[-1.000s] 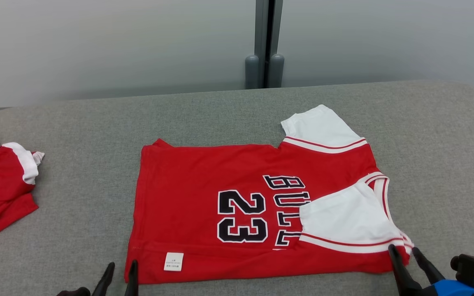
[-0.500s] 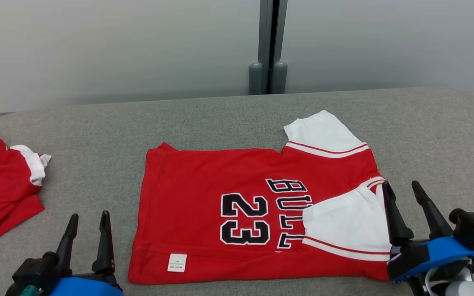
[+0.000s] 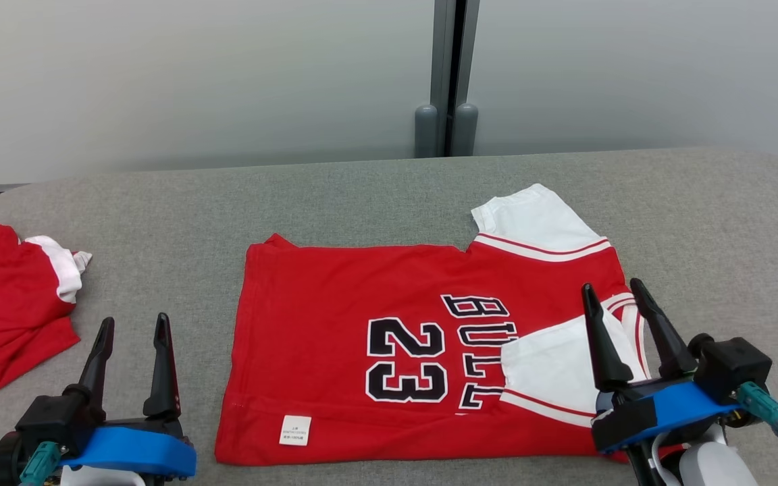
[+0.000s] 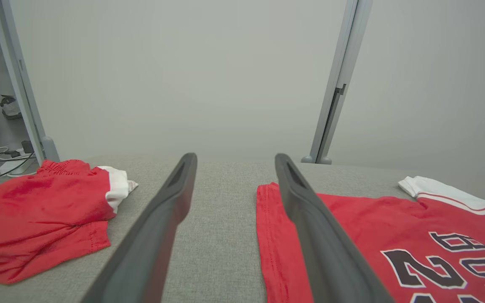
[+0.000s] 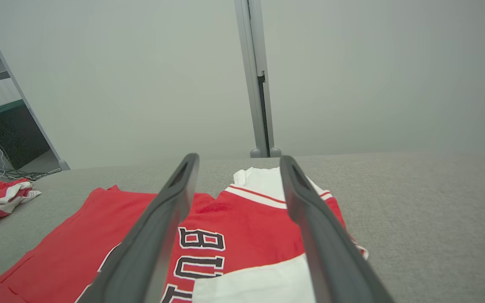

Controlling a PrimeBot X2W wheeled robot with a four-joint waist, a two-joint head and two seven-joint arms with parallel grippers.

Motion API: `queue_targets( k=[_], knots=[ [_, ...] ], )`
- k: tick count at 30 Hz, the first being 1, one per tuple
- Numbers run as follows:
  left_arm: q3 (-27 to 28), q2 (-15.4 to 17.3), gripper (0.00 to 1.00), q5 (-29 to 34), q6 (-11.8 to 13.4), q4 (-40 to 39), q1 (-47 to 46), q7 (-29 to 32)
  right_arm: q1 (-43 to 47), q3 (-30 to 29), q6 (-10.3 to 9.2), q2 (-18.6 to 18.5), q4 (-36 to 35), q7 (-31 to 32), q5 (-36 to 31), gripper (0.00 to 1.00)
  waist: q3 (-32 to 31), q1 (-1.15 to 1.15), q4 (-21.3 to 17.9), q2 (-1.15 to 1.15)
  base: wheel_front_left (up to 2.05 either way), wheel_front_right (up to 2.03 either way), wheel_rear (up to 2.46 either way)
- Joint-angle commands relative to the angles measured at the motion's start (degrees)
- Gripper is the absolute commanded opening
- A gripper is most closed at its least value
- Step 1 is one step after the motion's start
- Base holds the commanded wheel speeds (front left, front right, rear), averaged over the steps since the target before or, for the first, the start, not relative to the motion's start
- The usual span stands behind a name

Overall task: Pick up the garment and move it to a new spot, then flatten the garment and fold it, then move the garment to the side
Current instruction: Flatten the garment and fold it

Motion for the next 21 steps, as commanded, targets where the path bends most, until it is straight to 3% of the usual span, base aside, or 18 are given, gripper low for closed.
queue_targets(
  k=[1,21],
  knots=[
    [0.36,0.07,1.0,0.73,-0.01,0.45,-1.32,-0.01,-0.8,0.74,0.01,0.0,0.78,-0.81,0.27,1.0,-0.09,0.0,-0.02,0.0,0.0,0.0,0.0],
    [2.14,-2.0,1.0,4.06,-0.88,2.31,-0.53,-0.01,-0.89,0.35,0.01,0.0,5.22,-3.41,1.18,1.0,-1.01,0.0,0.67,0.0,0.0,0.0,0.0]
  ],
)
